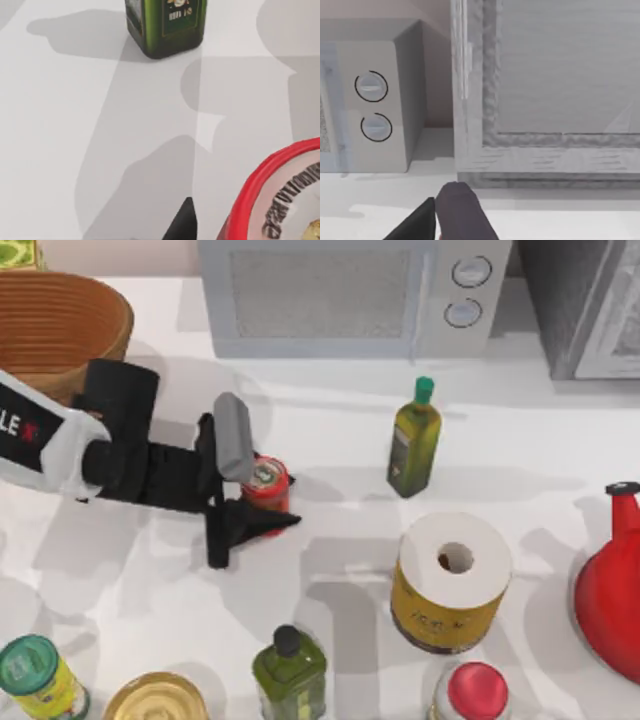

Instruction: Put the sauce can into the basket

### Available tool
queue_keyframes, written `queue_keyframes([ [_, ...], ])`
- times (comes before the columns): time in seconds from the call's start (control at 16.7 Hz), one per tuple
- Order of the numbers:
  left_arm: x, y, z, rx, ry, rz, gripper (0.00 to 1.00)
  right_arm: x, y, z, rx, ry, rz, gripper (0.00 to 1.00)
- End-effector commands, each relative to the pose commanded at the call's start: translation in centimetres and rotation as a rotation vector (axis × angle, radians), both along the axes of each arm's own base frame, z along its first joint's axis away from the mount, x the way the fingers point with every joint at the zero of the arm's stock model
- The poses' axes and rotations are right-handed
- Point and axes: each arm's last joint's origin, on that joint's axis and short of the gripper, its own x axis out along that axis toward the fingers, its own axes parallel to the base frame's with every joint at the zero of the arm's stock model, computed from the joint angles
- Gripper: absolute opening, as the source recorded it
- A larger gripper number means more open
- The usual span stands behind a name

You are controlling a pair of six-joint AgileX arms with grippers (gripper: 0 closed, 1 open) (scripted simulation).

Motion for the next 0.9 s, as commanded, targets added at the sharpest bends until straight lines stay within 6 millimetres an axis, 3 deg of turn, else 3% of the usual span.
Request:
queue_keyframes([
  [0.24,0.7,-0.3,3.8,-0.008,-0.029,0.069,0.00,0.0,0.0,0.0,0.000,0.000,0.000,1.00],
  [0.42,2.0,1.0,9.3,0.004,-0.106,0.243,0.00,0.0,0.0,0.0,0.000,0.000,0.000,1.00],
  [0.66,2.5,5.5,17.6,0.024,-0.175,0.648,0.00,0.0,0.0,0.0,0.000,0.000,0.000,1.00],
  [0.9,1.1,11.0,22.7,0.006,-0.096,1.133,0.00,0.0,0.0,0.0,0.000,0.000,0.000,1.00],
])
